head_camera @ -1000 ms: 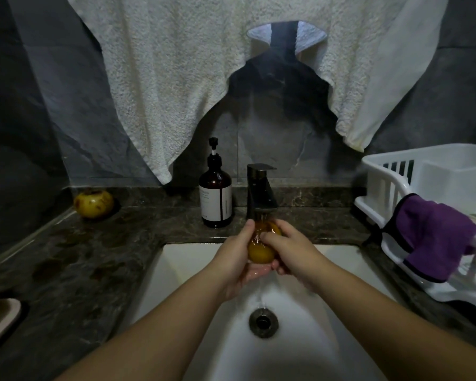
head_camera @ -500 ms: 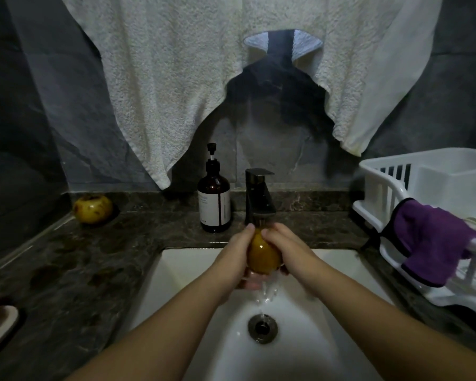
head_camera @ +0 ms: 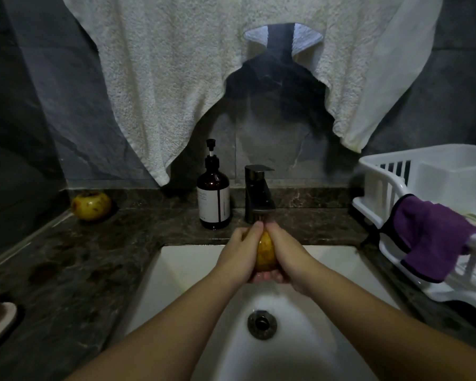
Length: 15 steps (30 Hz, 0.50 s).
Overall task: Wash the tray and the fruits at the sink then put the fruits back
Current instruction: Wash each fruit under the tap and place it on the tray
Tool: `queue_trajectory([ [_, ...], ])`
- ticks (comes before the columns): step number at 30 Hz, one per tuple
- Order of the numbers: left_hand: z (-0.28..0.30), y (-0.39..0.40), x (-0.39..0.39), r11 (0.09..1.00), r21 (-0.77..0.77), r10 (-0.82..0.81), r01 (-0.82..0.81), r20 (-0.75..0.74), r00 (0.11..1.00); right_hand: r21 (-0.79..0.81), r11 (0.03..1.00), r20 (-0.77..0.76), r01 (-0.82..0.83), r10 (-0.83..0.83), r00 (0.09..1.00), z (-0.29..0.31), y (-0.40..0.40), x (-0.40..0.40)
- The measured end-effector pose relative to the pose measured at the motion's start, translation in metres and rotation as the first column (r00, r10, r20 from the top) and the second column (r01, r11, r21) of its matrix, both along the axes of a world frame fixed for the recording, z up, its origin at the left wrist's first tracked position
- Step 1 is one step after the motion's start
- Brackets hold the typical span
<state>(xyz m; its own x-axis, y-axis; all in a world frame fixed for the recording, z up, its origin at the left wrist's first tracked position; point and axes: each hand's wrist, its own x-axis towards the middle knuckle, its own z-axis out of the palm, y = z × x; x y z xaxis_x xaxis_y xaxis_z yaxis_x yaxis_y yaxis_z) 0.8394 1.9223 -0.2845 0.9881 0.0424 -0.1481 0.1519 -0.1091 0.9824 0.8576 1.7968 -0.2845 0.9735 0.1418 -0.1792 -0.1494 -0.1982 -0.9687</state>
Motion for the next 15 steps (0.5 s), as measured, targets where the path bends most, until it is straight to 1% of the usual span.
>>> queue_trajectory([
  [2, 0.006, 0.004, -0.003, 0.98, -0.188, -0.089, 0.064, -0.128, 0.988, -0.057, 0.998, 0.156, 0.024, -0.014, 0.988, -0.003, 0.002, 0.004],
  [3, 0.006, 0.005, -0.003, 0.974, -0.211, -0.118, 0.085, -0.152, 0.981, -0.08, 0.997, 0.203, 0.022, -0.005, 0.979, -0.005, 0.0, 0.005],
  [4, 0.004, 0.005, -0.002, 0.982, -0.171, -0.107, 0.084, -0.13, 0.986, -0.094, 0.996, 0.188, 0.003, 0.014, 0.982, -0.005, 0.0, 0.004],
  [6, -0.004, 0.003, 0.003, 0.997, 0.082, -0.001, 0.0, 0.01, 1.0, -0.07, 0.997, 0.023, -0.033, 0.035, 0.999, -0.002, 0.002, 0.0],
  [7, -0.006, 0.001, 0.005, 0.993, 0.117, 0.025, -0.03, 0.045, 0.999, -0.066, 0.997, -0.024, -0.034, 0.033, 0.999, -0.001, 0.003, -0.001],
  [8, -0.005, 0.001, 0.005, 0.995, 0.1, 0.013, -0.016, 0.032, 0.999, -0.084, 0.996, 0.006, -0.009, 0.009, 1.0, -0.001, 0.003, -0.001],
  [10, 0.0, 0.003, 0.002, 0.993, -0.101, -0.066, 0.055, -0.101, 0.993, -0.175, 0.984, 0.162, 0.028, 0.001, 0.987, -0.004, 0.0, 0.003],
  [11, 0.0, 0.004, 0.002, 0.987, -0.149, -0.078, 0.056, -0.145, 0.986, -0.203, 0.979, 0.203, 0.021, 0.021, 0.979, -0.005, 0.0, 0.003],
  [12, -0.001, 0.004, 0.002, 0.99, -0.133, -0.061, 0.044, -0.126, 0.99, -0.197, 0.98, 0.171, -0.007, 0.041, 0.984, -0.005, 0.0, 0.002],
  [14, -0.008, 0.003, 0.007, 0.998, 0.049, 0.026, -0.025, -0.008, 1.0, -0.122, 0.99, 0.006, -0.072, 0.073, 0.997, -0.003, 0.004, 0.001],
  [15, -0.009, 0.003, 0.007, 0.995, 0.077, 0.064, -0.065, 0.015, 0.998, -0.11, 0.992, -0.007, -0.063, 0.063, 0.998, -0.002, 0.005, 0.002],
])
